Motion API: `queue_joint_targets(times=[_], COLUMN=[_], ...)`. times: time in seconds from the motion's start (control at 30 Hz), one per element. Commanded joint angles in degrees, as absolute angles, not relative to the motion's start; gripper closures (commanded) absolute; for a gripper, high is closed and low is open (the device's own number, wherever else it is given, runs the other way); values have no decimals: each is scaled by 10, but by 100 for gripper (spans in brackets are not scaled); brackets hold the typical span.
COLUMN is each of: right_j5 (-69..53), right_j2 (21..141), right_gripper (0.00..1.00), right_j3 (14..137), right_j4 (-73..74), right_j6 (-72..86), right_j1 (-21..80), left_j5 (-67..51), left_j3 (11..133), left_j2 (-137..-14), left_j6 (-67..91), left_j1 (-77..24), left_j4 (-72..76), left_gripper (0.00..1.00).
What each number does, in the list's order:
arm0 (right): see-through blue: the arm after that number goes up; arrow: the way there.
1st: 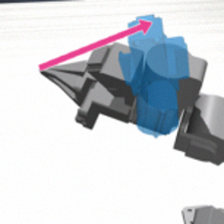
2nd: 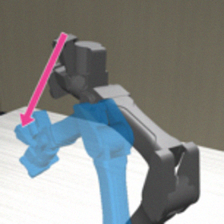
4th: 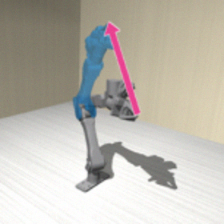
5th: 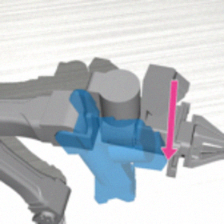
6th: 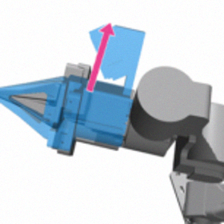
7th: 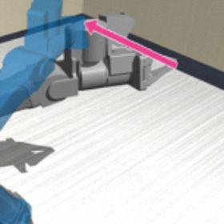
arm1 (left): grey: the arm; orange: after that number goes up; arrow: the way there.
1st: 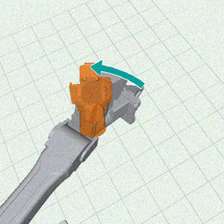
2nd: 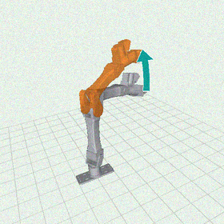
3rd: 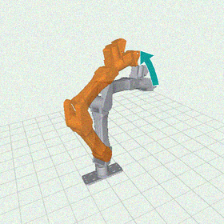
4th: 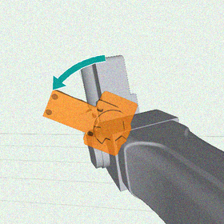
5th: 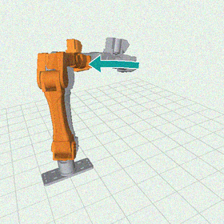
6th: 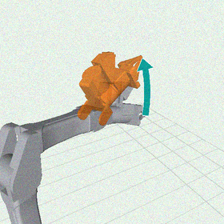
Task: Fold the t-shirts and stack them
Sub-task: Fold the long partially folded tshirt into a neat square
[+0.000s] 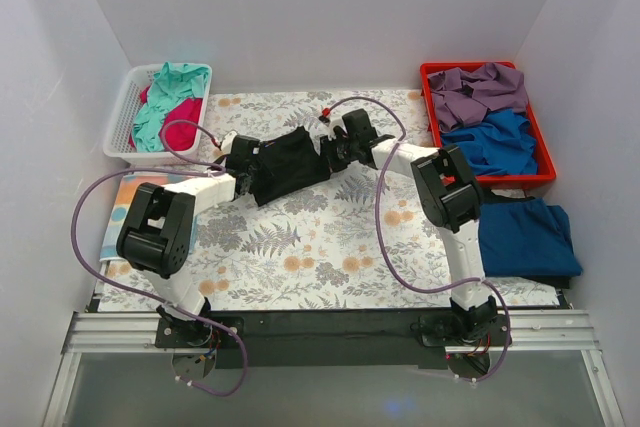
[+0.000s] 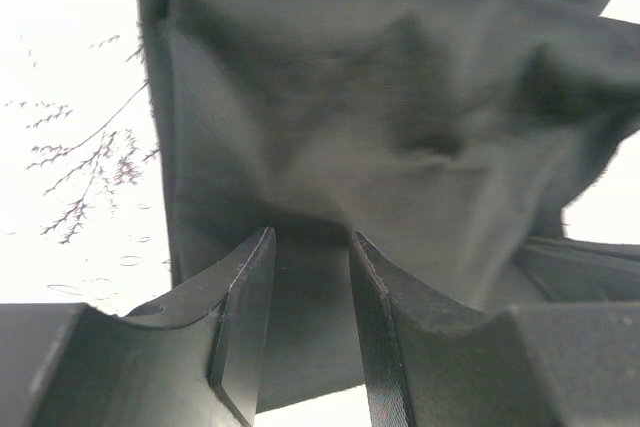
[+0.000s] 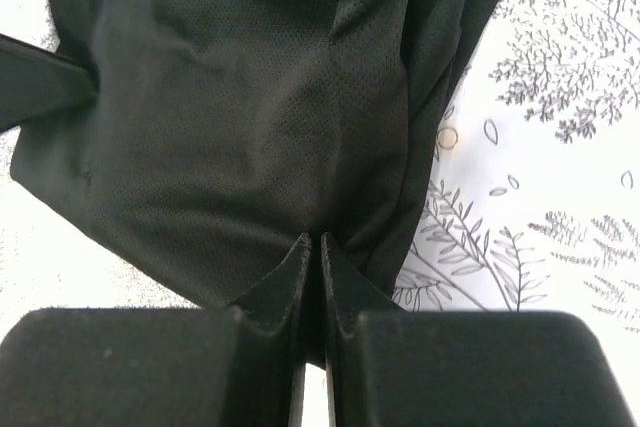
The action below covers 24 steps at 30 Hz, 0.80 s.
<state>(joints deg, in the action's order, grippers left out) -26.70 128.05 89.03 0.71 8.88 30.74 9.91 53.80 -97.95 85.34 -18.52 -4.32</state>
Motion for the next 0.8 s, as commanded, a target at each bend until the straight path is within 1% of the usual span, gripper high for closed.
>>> queue_joint_targets(times=[0.0,0.2,0.33,0.43,0.57,0.77], right_j5=[-244,-215,-178,-146,-96,-52], right_j2=[1244,1182,1138,1093,1028,937], right_gripper=[89,90,90,92,92,93], right_j3=[810,717,630,572,464,389], right_j4=[5,-25,-32,-46,-54,-57], right_j6=[98,117,128,146,176,212], right_j1=[308,318,342,366,404,429], left_j5=[118,136,140,148,152,183], left_j3=[533,539,527,500,454,394], left_j2=[-1001,-1033,-1018,-978,-926,-843], left_j6=[848,841,835,840,853,902], left_j1=[-188,-195,-208,-231,-269,-341], left_j4=[-80,-111,-118,-120,-125,-166], left_gripper=[66,69,70,70,70,71])
